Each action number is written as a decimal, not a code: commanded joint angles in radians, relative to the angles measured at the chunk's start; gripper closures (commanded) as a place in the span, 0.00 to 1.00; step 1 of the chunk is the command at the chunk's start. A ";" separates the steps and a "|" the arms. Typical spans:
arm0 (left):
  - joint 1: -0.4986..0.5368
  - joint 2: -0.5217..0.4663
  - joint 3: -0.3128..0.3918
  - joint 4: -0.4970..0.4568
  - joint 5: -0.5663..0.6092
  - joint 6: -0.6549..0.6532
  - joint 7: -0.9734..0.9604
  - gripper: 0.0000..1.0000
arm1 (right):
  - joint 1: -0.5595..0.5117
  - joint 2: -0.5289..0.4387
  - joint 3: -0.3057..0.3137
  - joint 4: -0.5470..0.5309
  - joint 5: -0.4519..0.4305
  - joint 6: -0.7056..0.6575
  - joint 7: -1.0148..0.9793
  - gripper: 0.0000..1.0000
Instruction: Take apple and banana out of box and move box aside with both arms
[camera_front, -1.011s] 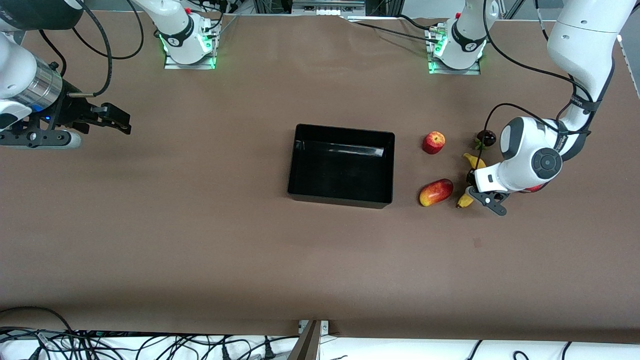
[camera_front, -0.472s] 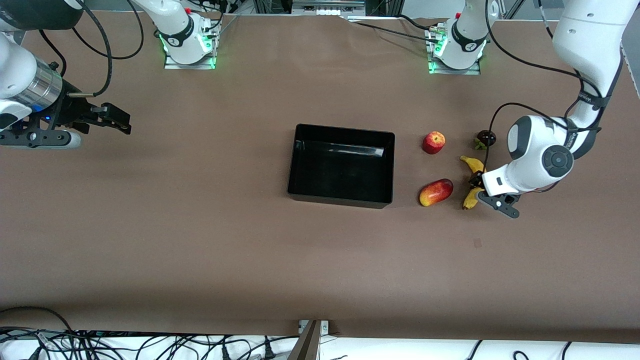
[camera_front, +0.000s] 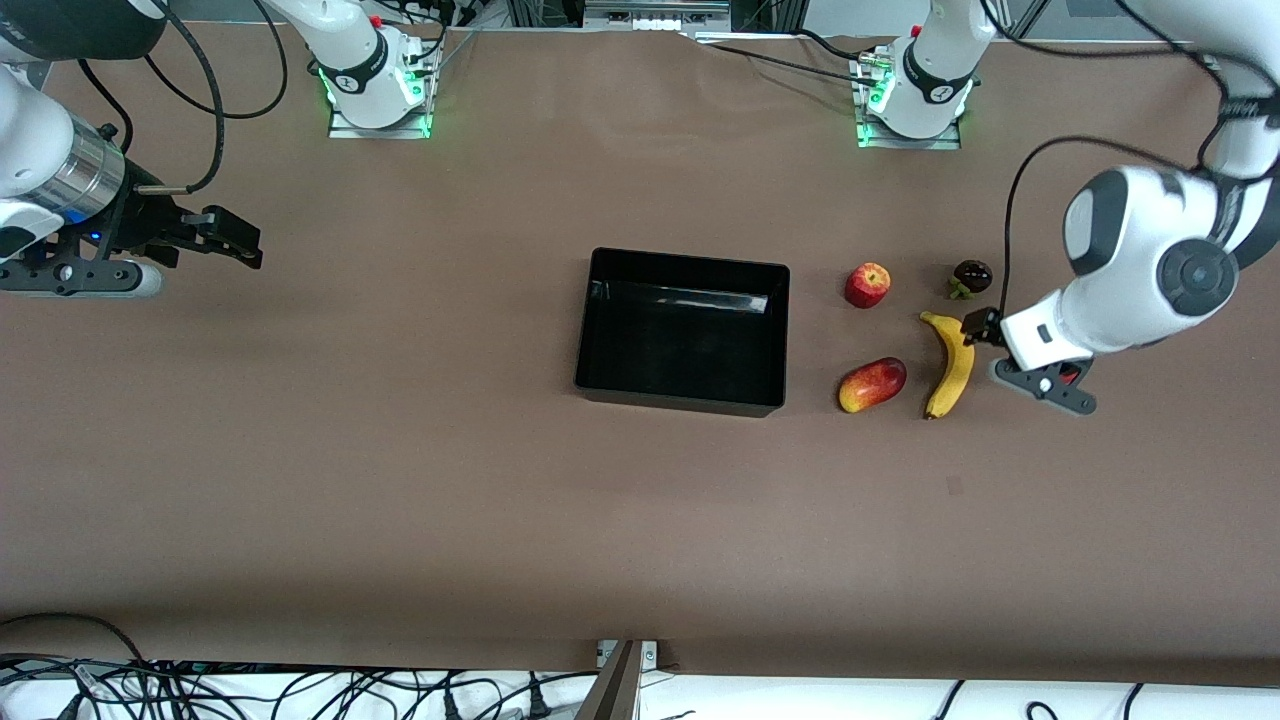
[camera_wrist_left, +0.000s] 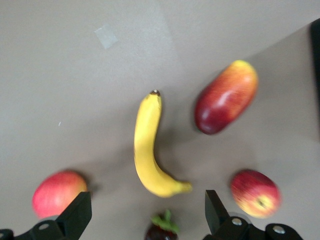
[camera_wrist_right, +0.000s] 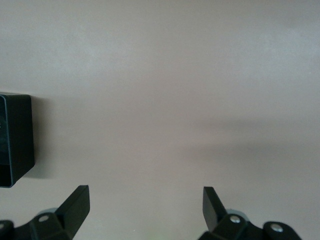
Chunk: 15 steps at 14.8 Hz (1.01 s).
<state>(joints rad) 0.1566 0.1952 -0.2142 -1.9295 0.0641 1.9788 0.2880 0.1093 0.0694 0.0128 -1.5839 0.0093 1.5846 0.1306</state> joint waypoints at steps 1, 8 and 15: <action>-0.090 -0.106 0.073 0.064 -0.012 -0.167 -0.049 0.00 | 0.003 0.000 0.000 0.007 -0.008 -0.003 -0.003 0.00; -0.229 -0.218 0.214 0.254 -0.044 -0.368 -0.148 0.00 | 0.001 0.000 0.000 0.007 -0.008 -0.003 -0.003 0.00; -0.243 -0.200 0.208 0.383 -0.035 -0.545 -0.293 0.00 | 0.003 -0.002 0.000 0.005 -0.009 -0.003 -0.003 0.00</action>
<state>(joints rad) -0.0787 -0.0324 -0.0161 -1.5820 0.0346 1.4663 0.0151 0.1093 0.0694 0.0128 -1.5839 0.0093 1.5846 0.1306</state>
